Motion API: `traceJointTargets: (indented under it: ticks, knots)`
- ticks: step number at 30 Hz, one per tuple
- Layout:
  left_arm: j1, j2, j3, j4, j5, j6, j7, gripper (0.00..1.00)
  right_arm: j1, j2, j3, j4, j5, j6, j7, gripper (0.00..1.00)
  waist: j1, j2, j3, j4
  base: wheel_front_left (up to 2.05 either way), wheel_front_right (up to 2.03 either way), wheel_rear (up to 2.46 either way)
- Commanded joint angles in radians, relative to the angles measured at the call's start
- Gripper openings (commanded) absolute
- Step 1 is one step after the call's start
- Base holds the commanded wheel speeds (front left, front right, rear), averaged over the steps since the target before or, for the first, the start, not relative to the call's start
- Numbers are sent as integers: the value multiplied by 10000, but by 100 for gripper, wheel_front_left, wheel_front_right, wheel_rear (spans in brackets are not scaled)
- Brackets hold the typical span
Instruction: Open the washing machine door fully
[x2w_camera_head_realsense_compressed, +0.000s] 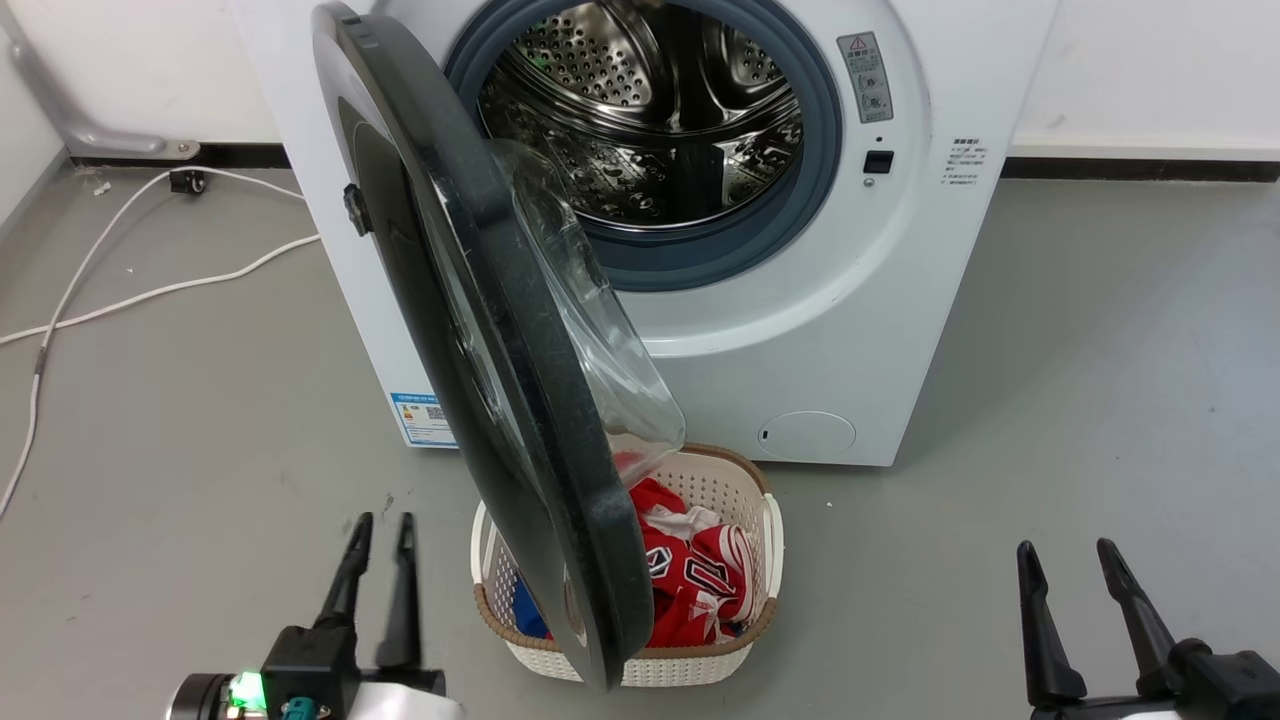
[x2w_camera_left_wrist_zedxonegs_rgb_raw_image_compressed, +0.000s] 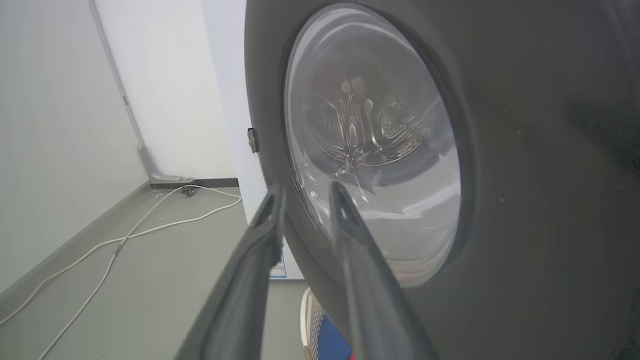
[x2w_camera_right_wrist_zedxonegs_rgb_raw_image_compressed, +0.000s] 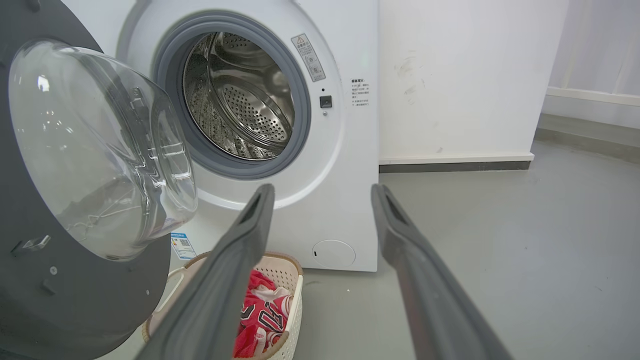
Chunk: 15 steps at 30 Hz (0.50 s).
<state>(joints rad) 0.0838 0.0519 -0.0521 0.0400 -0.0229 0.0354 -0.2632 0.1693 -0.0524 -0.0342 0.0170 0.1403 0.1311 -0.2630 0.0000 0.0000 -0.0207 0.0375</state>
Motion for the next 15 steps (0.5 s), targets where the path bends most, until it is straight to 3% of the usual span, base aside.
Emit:
traceJointTargets:
  ticks: [1,8,15]
  knots:
    - [68,-4,97,-73,39,61,-24,0,34,39,1,-72,13,-4,-23,100,0,0,-2,-2,0,0,0]
    - [-454,33,624,-823,-35,313,-24,0,32,40,-35,-314,19,-6,-23,100,0,0,25,46,0,0,0]
    - [-1529,224,907,-2323,130,285,-24,0,-71,39,-9,-500,-36,-4,-23,100,0,0,110,86,0,0,0]
